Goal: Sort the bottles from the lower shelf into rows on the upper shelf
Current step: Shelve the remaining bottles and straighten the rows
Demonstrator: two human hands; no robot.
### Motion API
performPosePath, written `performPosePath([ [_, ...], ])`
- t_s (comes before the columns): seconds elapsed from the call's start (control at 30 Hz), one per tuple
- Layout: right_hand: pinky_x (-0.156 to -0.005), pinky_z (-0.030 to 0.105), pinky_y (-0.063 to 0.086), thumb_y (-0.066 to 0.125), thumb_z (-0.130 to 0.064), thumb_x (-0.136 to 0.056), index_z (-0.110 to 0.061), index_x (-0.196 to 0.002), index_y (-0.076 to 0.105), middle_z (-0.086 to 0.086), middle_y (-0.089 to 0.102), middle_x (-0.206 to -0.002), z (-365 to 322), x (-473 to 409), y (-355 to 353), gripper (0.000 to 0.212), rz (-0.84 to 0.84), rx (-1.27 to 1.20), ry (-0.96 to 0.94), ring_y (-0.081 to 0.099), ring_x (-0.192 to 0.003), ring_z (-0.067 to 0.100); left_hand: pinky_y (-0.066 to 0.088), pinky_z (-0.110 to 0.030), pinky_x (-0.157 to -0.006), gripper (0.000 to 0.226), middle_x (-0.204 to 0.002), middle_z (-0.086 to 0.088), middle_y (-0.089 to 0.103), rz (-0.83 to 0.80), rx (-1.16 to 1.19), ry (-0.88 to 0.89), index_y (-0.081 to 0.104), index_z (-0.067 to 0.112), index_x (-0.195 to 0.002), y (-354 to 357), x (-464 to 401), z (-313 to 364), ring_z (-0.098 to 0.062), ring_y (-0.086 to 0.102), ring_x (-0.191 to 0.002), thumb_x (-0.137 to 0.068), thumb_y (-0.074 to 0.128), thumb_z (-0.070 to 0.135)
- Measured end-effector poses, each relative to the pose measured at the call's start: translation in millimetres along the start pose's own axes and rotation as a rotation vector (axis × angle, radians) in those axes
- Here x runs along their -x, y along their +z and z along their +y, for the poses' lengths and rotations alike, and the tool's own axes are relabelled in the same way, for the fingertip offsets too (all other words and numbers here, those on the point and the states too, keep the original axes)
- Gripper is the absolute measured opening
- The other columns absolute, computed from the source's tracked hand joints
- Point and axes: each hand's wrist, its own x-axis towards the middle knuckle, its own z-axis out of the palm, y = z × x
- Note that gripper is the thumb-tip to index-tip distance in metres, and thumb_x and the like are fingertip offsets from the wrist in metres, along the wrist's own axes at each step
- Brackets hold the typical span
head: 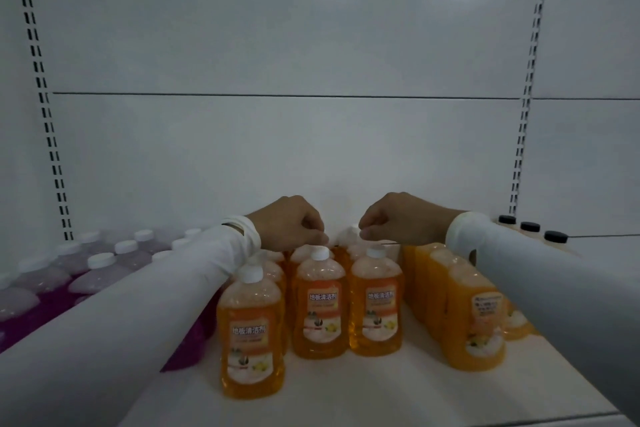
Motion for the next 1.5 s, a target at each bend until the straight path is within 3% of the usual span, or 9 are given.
performPosePath([
  [0.17,-0.093,0.026,0.05,0.062,-0.037,-0.094,-0.016,-0.119,0.069,-0.004,0.068,-0.117,21.6,35.7,-11.9,0.033,-0.005,0.022,0.016,0.063,-0.102,0.012,0.051,-0.027,-0.088,0.033,-0.108,0.003,0.069,-0.054,-0.102,-0.01,0.07,0.017,-0.111,23.9,-0.5,41.5,-0.013,0.063,-0.098,-0.084,0.07,0.036],
  [0.3,-0.093,0.022,0.047,0.063,-0.034,-0.093,-0.015,-0.126,0.064,-0.001,0.066,-0.123,43.7,52.9,-10.3,0.038,-0.059,0.004,0.017,0.062,-0.107,0.013,0.05,-0.033,-0.091,0.036,-0.112,0.007,0.067,-0.092,-0.238,-0.135,0.069,0.027,-0.11,42.3,-2.7,53.6,-0.015,0.062,-0.103,-0.078,0.072,0.043],
  [0.43,-0.1,0.034,0.05,0.066,-0.033,-0.091,-0.012,-0.125,0.064,0.003,0.066,-0.124,48.4,49.1,3.2,0.04,-0.149,0.034,-0.023,0.062,-0.111,0.019,0.041,-0.035,-0.095,0.042,-0.114,0.006,0.068,-0.116,-0.346,-0.262,0.068,0.03,-0.115,53.4,-2.3,58.9,-0.019,0.061,-0.108,-0.076,0.071,0.046],
  [0.53,-0.096,0.041,0.054,0.068,-0.033,-0.088,-0.007,-0.117,0.068,0.009,0.07,-0.115,47.9,38.7,19.5,0.039,-0.192,0.038,-0.019,0.066,-0.105,0.025,0.041,-0.036,-0.098,0.043,-0.115,0.005,0.068,-0.103,-0.33,-0.288,0.068,0.03,-0.117,58.9,-3.4,60.6,-0.02,0.061,-0.109,-0.078,0.069,0.048],
  [0.7,-0.092,0.035,0.055,0.068,-0.032,-0.087,-0.015,-0.114,0.071,0.004,0.072,-0.109,51.4,28.6,36.3,0.032,-0.219,0.056,0.006,0.067,-0.097,0.02,0.051,-0.039,-0.093,0.04,-0.111,0.003,0.069,-0.113,-0.282,-0.259,0.068,0.025,-0.112,65.7,-8.9,54.9,-0.022,0.063,-0.103,-0.078,0.068,0.048],
  [0.97,-0.086,0.039,0.058,0.068,-0.034,-0.086,-0.008,-0.101,0.073,0.01,0.073,-0.096,48.2,21.0,45.1,0.031,-0.207,0.076,0.063,0.069,-0.09,0.026,0.054,-0.039,-0.089,0.036,-0.105,0.0,0.07,-0.159,-0.255,-0.182,0.069,0.021,-0.107,64.7,-14.0,39.9,-0.021,0.064,-0.096,-0.079,0.069,0.044],
  [1.23,-0.093,0.036,0.055,0.068,-0.032,-0.088,-0.013,-0.11,0.072,0.004,0.073,-0.104,48.0,20.1,44.7,0.029,-0.236,0.075,0.051,0.068,-0.095,0.02,0.056,-0.037,-0.083,0.035,-0.097,0.001,0.071,-0.148,-0.304,-0.109,0.07,0.021,-0.1,66.6,-19.7,33.2,-0.021,0.066,-0.087,-0.077,0.07,0.048],
  [1.4,-0.099,0.036,0.05,0.063,-0.026,-0.091,-0.015,-0.126,0.066,0.003,0.068,-0.119,49.6,25.2,32.6,0.036,-0.239,0.103,0.02,0.063,-0.105,0.019,0.055,-0.035,-0.079,0.029,-0.088,0.002,0.068,-0.176,-0.315,-0.076,0.067,0.021,-0.091,62.1,-25.5,32.7,-0.021,0.064,-0.083,-0.077,0.069,0.046],
  [1.5,-0.102,0.034,0.047,0.059,-0.022,-0.093,-0.014,-0.132,0.06,0.002,0.061,-0.131,56.4,20.5,14.8,0.04,-0.141,0.09,0.035,0.058,-0.116,0.019,0.055,-0.038,-0.086,0.03,-0.098,0.0,0.071,-0.179,-0.226,-0.049,0.07,0.017,-0.1,51.8,-28.8,26.7,-0.02,0.065,-0.09,-0.084,0.062,0.041],
])
